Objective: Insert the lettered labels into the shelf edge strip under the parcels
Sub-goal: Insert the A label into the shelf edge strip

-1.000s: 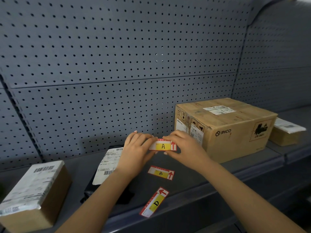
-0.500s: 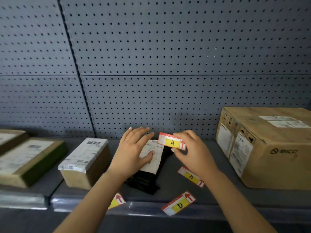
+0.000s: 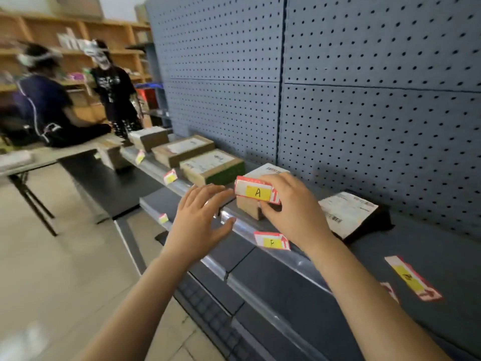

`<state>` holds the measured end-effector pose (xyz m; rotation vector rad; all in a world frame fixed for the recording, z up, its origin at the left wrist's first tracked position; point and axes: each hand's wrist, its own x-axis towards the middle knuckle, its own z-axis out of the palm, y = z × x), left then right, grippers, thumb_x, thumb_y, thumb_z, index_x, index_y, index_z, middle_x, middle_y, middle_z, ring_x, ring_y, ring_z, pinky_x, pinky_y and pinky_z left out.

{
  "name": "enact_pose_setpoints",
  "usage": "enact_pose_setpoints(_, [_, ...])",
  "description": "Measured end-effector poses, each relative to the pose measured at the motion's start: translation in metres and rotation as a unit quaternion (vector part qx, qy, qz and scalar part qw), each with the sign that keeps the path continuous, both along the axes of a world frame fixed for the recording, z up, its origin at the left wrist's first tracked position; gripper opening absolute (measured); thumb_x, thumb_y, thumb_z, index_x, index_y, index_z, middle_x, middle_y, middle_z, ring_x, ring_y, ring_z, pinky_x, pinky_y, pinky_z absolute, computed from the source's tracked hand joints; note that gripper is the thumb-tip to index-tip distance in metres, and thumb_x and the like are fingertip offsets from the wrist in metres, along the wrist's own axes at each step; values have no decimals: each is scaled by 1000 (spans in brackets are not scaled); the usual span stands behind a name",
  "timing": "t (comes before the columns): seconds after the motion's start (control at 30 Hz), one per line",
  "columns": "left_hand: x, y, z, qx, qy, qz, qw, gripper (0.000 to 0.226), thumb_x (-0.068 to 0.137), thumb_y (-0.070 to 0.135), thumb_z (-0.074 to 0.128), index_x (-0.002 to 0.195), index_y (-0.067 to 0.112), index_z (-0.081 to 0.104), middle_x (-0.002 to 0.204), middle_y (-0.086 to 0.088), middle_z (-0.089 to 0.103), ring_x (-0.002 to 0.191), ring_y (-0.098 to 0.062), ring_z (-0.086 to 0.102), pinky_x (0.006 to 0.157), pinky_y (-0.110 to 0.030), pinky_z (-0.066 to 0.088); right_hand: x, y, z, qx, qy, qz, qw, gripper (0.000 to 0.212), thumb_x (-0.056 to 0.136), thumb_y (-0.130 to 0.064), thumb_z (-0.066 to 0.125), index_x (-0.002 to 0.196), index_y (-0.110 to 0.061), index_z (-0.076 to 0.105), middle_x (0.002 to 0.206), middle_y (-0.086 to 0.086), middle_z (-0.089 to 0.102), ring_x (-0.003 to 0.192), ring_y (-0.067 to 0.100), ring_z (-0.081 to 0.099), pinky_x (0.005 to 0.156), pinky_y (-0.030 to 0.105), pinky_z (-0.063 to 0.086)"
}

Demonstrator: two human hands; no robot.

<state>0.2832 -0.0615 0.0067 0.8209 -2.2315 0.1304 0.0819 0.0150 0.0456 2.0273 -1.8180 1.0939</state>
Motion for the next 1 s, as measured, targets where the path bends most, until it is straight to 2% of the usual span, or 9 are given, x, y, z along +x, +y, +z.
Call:
enact_pose_setpoints(0.1, [57,6,3,-2,3,73,997,50,84,46,59,128,21,58,126,0,58,121,-23,51,112,-38,28,49,-18,-1,-1,13,68,998,39,81,-24,69,118,-20,57,108,0,57,99,20,52,76,34,48])
enact_pose_setpoints(0.23, [119,17,5,-3,12,144,989,50,84,46,58,128,22,58,126,3,57,121,-19,48,113,-44,30,109,-37,-1,-9,24,134,991,42,81,-25,70,120,-20,56,105,1,57,97,20,53,73,27,43])
enact_pose_setpoints(0.37, [169,17,3,5,16,186,982,52,85,51,53,130,25,56,128,5,56,124,-18,47,114,-43,28,160,-58,-1,-10,21,189,982,42,82,-26,70,121,-20,56,110,-1,58,102,18,53,80,31,49])
enact_pose_setpoints(0.5, [226,3,-1,3,27,219,975,49,85,48,59,130,29,52,130,6,54,126,-16,46,114,-41,27,216,-89,-3,-11,25,221,975,43,82,-27,69,122,-21,55,111,-2,56,101,14,53,81,26,48])
enact_pose_setpoints(0.63, [280,-28,0,3,23,244,970,52,83,40,68,131,29,51,130,6,54,125,-17,46,111,-40,31,273,-129,-7,-21,25,234,972,42,82,-29,69,121,-22,55,110,-3,54,99,14,52,75,27,49])
enact_pose_setpoints(0.83, [363,-99,9,2,5,238,971,52,85,40,66,132,25,52,130,4,55,124,-17,45,108,-43,37,350,-201,-10,-23,17,216,976,41,82,-26,68,121,-21,55,110,-3,49,97,14,52,72,26,48])
enact_pose_setpoints(1.0, [407,-164,14,3,-4,219,976,53,87,41,64,135,24,51,132,4,53,126,-15,41,109,-37,32,389,-258,-12,-16,6,186,982,42,82,-27,68,121,-21,55,112,-3,50,96,14,52,69,24,46])
